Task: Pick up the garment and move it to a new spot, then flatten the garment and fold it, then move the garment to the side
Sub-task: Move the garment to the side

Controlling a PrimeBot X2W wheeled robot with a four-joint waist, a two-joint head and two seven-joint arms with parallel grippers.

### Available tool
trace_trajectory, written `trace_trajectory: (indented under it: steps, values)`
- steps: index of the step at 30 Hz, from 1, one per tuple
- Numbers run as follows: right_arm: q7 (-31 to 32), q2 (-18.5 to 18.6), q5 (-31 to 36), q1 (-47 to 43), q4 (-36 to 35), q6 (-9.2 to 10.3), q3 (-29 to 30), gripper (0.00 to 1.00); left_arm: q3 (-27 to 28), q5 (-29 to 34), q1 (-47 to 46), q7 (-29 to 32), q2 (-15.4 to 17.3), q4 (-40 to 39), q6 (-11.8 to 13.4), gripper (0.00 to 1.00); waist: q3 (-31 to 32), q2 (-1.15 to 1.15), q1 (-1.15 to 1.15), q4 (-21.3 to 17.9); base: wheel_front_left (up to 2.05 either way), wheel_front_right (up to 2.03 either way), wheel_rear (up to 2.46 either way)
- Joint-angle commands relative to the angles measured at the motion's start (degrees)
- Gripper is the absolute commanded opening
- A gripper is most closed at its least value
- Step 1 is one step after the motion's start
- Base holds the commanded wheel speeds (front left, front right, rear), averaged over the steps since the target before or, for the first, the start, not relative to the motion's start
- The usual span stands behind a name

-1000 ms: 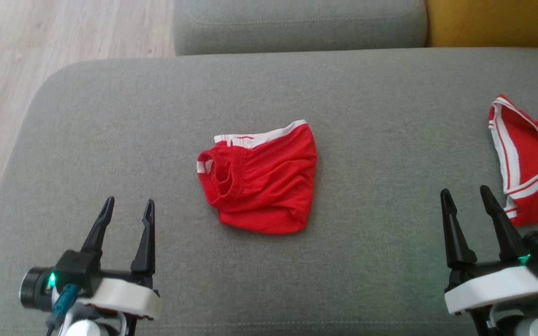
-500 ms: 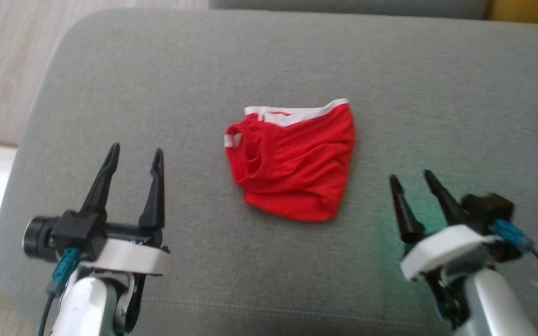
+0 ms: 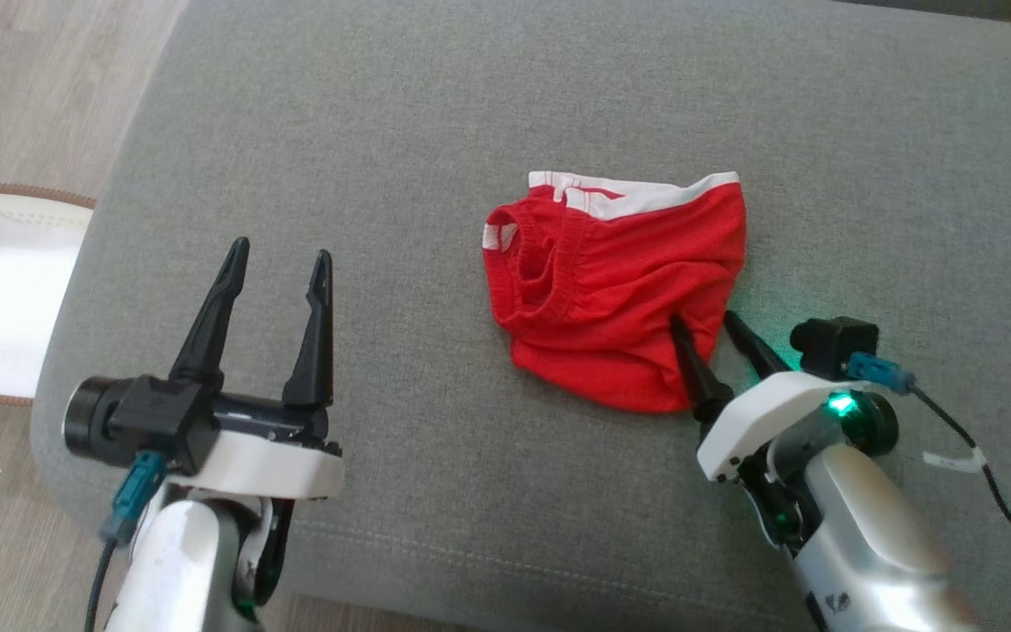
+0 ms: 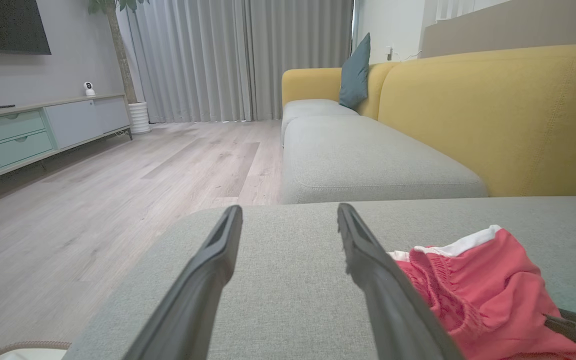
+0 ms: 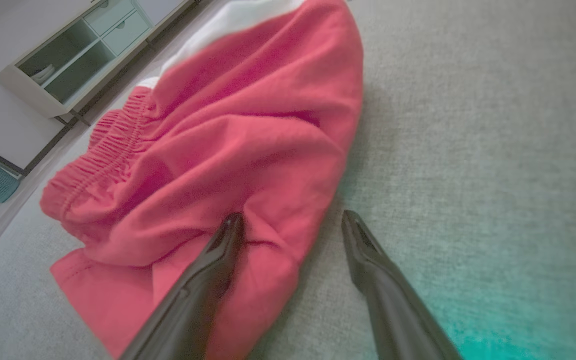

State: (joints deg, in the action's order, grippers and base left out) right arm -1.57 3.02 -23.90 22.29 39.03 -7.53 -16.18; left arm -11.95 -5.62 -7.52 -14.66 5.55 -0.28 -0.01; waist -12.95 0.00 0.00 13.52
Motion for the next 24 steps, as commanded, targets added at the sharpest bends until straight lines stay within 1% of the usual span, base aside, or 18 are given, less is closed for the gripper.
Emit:
trace_trajectory:
  steps: [1, 2, 3, 4, 5, 6, 7, 10, 14, 20, 24]
  values:
    - [0.33, -0.14, -1.27, 1.49, -0.16, 0.04, -2.1, 1.0, 2.23, 0.45, -2.53, -0.33, 0.46, -2.22, -0.06, 1.0, -0.13, 0.0, 0.0, 0.01, 0.0, 0.0, 0.0]
    - [0.91, -0.14, -2.42, 1.71, 0.83, 0.04, -3.19, 1.0, 2.28, 0.48, -2.56, -0.33, 0.39, -2.22, -0.15, 1.0, -0.2, 0.0, 0.0, -0.02, 0.0, 0.0, 0.0]
    - [1.39, -0.14, -3.14, 1.91, 1.72, 0.04, -4.1, 0.91, 2.35, 0.53, -2.58, -0.33, 0.33, -2.21, -0.21, 1.0, -0.27, 0.0, 0.0, -0.08, 0.0, 0.0, 0.0]
    - [2.26, -0.14, -3.87, 1.97, 2.69, 0.04, -4.94, 0.75, 2.43, 0.56, -2.6, -0.33, 0.27, -2.21, -0.26, 1.0, -0.35, 0.0, 0.0, -0.19, 0.0, 0.0, 0.0]
    - [3.11, -0.14, -4.55, 2.0, 3.38, 0.04, -5.92, 0.4, 2.51, 0.59, -2.62, -0.33, 0.21, -2.2, -0.31, 1.0, -0.42, 0.0, 0.0, -0.31, 0.0, 0.0, 0.0]
    - [3.19, -0.14, -4.92, 2.13, 3.61, 0.04, -6.69, 0.12, 2.59, 0.62, -2.64, -0.33, 0.16, -2.2, -0.36, 1.0, -0.49, 0.0, 0.0, -0.44, 0.0, 0.0, 0.0]
    - [3.42, -0.14, -5.06, 2.16, 3.89, 0.04, -7.53, 0.0, 2.7, 0.66, -2.65, -0.33, 0.12, -2.2, -0.43, 1.0, -0.52, 0.0, 0.0, -0.61, 0.0, 0.0, 0.0]
    - [3.5, -0.14, -5.35, 2.25, 4.03, 0.04, -9.35, 0.0, 3.02, 0.85, -2.67, -0.33, 0.07, -2.2, -0.6, 1.0, -0.58, 0.0, 0.0, -1.12, 0.0, 0.0, 0.0]
    - [1.99, -0.14, -3.57, 3.26, 3.79, 0.04, -9.47, 0.0, 3.44, 1.11, -2.74, -0.33, 0.0, -2.23, -0.78, 1.0, -0.52, 0.0, 0.0, -1.74, 0.0, 0.0, 0.0]
    - [1.28, -0.14, 3.23, 4.25, 1.55, 0.04, -8.66, 0.0, 4.13, 1.46, -2.05, -0.33, 0.03, -2.42, -0.75, 1.0, -0.06, 0.0, 0.0, -4.11, 0.0, 0.0, 0.0]
    - [2.09, 0.12, 9.11, 2.96, -2.04, 0.04, -8.46, 0.0, 4.52, 1.63, -1.58, -0.33, 0.23, -2.81, -0.87, 1.0, -0.05, 0.0, 0.0, -7.26, 0.0, 0.0, 0.0]
